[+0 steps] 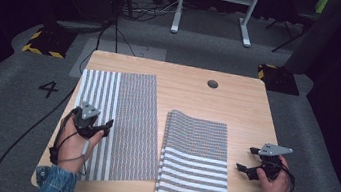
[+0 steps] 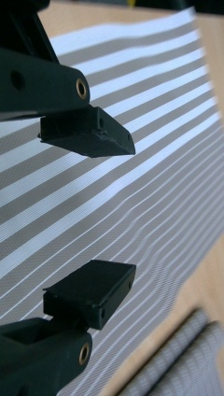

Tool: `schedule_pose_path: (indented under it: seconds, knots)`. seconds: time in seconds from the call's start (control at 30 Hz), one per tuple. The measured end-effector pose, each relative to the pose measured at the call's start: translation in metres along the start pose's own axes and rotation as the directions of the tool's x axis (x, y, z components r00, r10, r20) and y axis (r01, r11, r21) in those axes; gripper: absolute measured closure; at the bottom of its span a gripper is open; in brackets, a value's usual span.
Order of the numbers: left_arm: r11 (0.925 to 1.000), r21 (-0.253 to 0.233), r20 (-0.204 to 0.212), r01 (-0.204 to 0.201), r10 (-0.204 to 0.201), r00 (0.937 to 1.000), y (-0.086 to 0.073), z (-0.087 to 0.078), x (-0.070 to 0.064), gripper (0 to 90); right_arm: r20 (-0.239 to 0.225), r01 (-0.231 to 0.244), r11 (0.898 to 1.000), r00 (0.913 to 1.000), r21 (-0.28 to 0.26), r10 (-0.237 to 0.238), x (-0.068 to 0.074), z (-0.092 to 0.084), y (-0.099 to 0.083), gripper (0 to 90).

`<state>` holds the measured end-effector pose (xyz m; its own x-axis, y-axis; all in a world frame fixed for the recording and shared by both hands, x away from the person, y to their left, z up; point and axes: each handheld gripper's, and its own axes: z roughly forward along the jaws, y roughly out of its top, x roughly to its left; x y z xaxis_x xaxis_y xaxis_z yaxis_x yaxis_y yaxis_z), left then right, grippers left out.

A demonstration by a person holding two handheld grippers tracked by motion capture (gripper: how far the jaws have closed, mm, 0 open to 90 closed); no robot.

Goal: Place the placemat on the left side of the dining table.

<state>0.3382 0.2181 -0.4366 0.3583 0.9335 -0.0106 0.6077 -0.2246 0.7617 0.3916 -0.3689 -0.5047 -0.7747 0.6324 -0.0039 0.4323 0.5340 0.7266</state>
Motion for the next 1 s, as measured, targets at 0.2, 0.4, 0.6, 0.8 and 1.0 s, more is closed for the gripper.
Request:
schedule_pose_path:
  seconds: [0.2, 0.4, 0.6, 0.8, 1.0]
  knots:
    - [0.9852, 0.171, 0.026, 0.001, -0.005, 0.9996, -0.026, 0.008, -0.01, 33.1, 0.0, 0.0, 1.0, 1.0, 0.0, 0.0, 0.0, 0.0, 0.0, 5.6]
    - [0.9631, 0.267, 0.02, 0.034, -0.041, 0.999, -0.044, 0.009, -0.013, 32.5, -0.001, 0.0, 1.0, 1.0, 0.001, 0.0, 0.0, 0.0, 0.0, 5.6]
    - [0.956, 0.293, 0.004, 0.016, -0.018, 0.9998, -0.056, 0.006, -0.001, 36.4, -0.001, 0.001, 1.0, 1.0, 0.003, -0.001, 0.0, 0.0, 0.0, 5.6]
    - [0.9628, 0.27, 0.011, 0.014, -0.017, 0.9998, -0.057, 0.007, 0.007, 37.0, -0.001, 0.002, 1.0, 1.0, 0.003, -0.002, 0.0, 0.0, 0.0, 5.6]
    - [0.9753, 0.218, -0.009, 0.037, -0.036, 0.9993, -0.058, 0.013, 0.023, 35.1, -0.001, 0.002, 1.0, 1.0, 0.003, -0.002, 0.0, 0.0, 0.0, 5.6]
